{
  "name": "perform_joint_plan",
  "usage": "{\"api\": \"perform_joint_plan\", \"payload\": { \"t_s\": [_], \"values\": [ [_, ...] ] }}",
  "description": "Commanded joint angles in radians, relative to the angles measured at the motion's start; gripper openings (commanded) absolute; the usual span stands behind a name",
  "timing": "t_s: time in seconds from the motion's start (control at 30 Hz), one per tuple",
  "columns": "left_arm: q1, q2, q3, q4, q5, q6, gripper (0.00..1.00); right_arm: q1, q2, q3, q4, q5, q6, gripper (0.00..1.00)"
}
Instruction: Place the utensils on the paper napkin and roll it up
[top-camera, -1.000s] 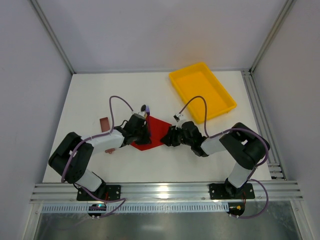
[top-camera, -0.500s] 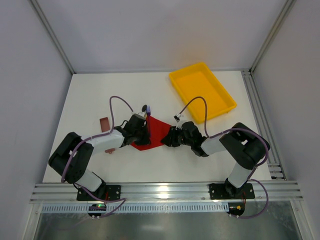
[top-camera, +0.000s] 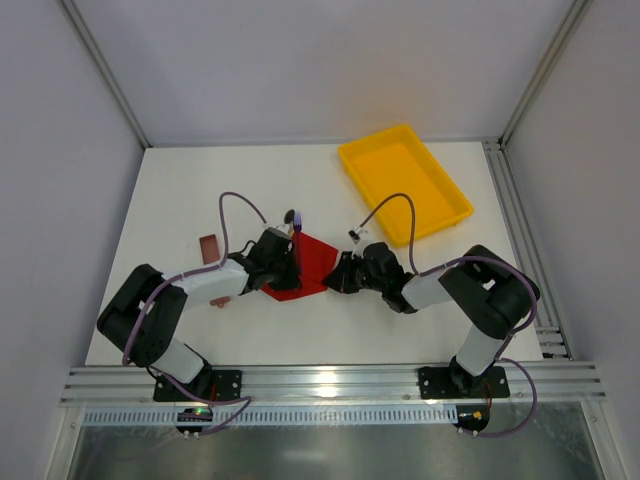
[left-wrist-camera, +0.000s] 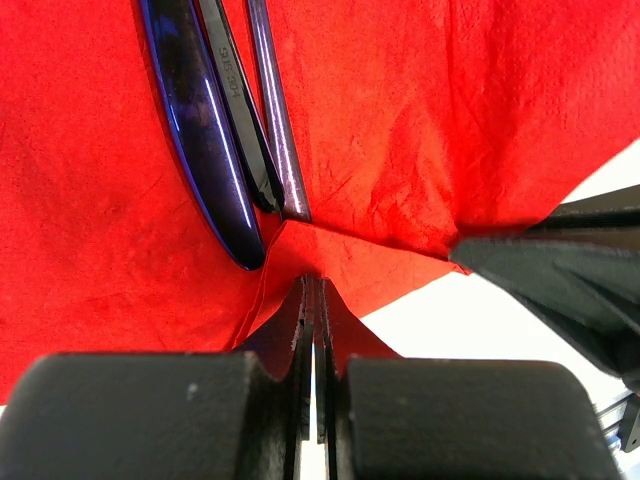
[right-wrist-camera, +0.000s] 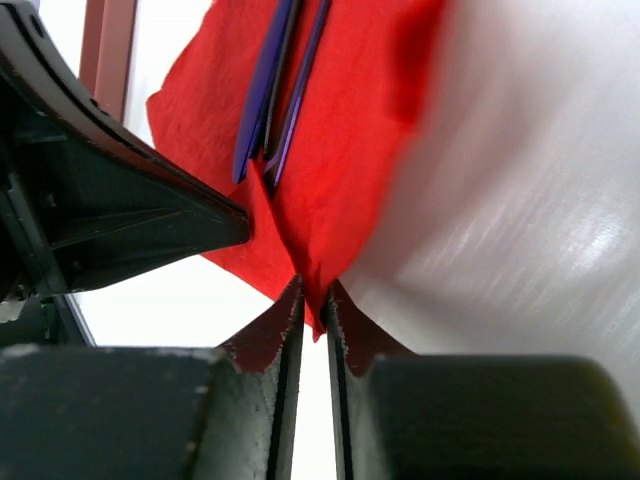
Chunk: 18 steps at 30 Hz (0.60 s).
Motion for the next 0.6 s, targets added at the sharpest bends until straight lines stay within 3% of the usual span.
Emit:
{"api": "perform_joint_plan", "payload": {
  "t_s": [0.0,0.17,0.37,0.57],
  "values": [
    [-0.002,-0.004,0.027,0.004,-0.020,0.007,0.00,0.001,-0.019,0.028,0.086,-0.031,0.027,0.18],
    [-0.002,-0.005,0.027,0.007,-0.017,0.005,0.00,0.000,-0.002,0.010,0.098,-0.036,0.019,0.37],
    [-0.002,-0.004,0.022,0.014,-0.017,0.005,0.00,0.004,0.012,-0.009,0.089,-0.030,0.007,0.45],
    [-0.002,0.001,0.021,0.019,-0.016,0.002,0.00,0.014,0.023,-0.004,0.092,-0.033,0.013,0.46]
  ]
}}
